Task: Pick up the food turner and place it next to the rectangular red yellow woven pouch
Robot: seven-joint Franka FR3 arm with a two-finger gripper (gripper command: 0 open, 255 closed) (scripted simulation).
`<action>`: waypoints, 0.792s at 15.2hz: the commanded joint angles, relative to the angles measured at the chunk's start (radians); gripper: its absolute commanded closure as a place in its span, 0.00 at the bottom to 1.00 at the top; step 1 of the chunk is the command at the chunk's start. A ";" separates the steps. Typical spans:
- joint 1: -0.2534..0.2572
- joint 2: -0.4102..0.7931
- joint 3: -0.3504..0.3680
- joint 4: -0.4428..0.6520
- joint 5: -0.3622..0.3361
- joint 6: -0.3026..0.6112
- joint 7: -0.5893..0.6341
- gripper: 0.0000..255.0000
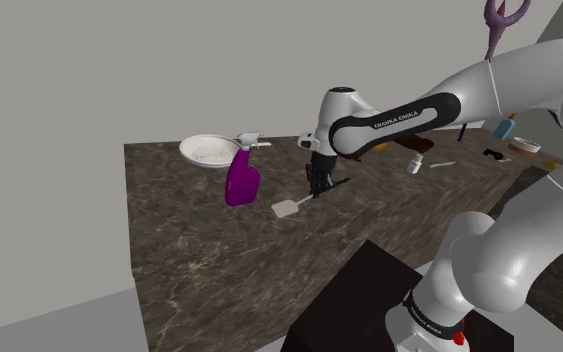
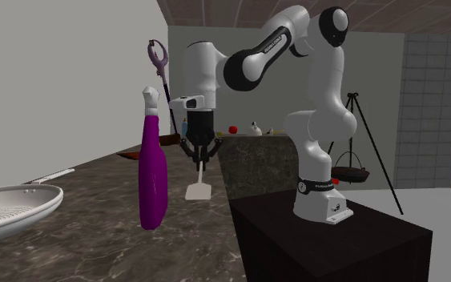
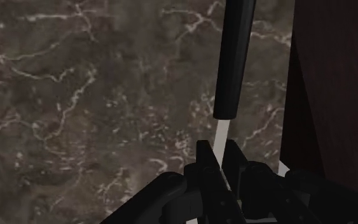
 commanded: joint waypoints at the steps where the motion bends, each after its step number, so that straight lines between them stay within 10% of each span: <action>1: -0.001 -0.020 0.003 0.010 -0.002 -0.031 0.000 1.00; 12: -0.030 -0.040 -0.040 0.110 -0.012 -0.141 -0.079 1.00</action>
